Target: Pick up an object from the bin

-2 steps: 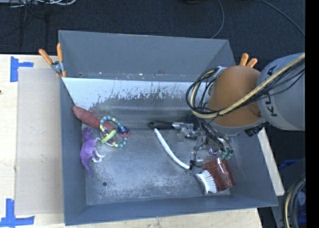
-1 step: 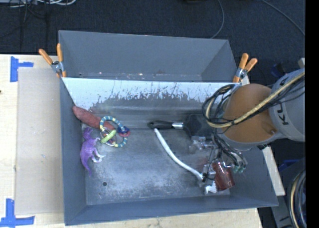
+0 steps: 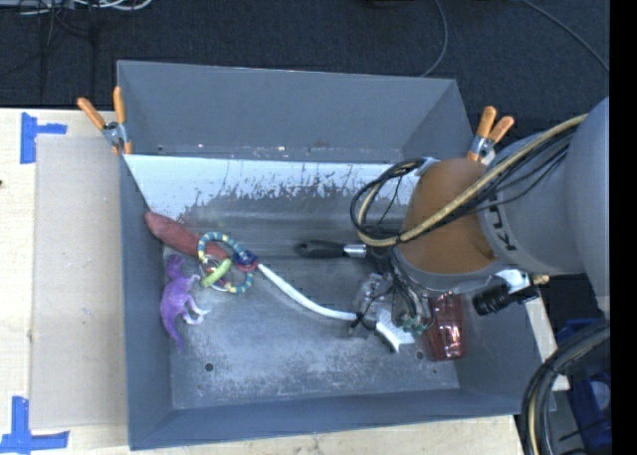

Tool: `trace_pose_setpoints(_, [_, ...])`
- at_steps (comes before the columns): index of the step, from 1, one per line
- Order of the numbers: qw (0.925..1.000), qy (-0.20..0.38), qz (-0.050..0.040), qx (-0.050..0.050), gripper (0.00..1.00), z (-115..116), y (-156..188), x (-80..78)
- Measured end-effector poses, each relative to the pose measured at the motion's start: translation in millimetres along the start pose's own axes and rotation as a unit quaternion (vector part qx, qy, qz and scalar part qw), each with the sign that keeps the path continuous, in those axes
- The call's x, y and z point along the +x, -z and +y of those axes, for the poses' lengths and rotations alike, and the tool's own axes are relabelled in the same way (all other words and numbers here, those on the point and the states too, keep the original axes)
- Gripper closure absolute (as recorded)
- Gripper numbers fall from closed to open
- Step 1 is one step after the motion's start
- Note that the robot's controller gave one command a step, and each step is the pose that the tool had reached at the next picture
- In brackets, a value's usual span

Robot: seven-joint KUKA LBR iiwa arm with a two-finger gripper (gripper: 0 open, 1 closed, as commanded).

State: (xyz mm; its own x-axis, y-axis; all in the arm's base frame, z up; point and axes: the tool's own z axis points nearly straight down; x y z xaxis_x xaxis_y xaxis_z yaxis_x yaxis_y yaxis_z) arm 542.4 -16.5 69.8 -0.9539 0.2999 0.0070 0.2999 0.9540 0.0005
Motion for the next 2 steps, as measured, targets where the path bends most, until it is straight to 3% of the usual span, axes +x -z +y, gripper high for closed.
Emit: trace_pose_setpoints(2, [1.0000,-0.009,0.0007,0.000,1.00,-1.5,5.1,1.2])
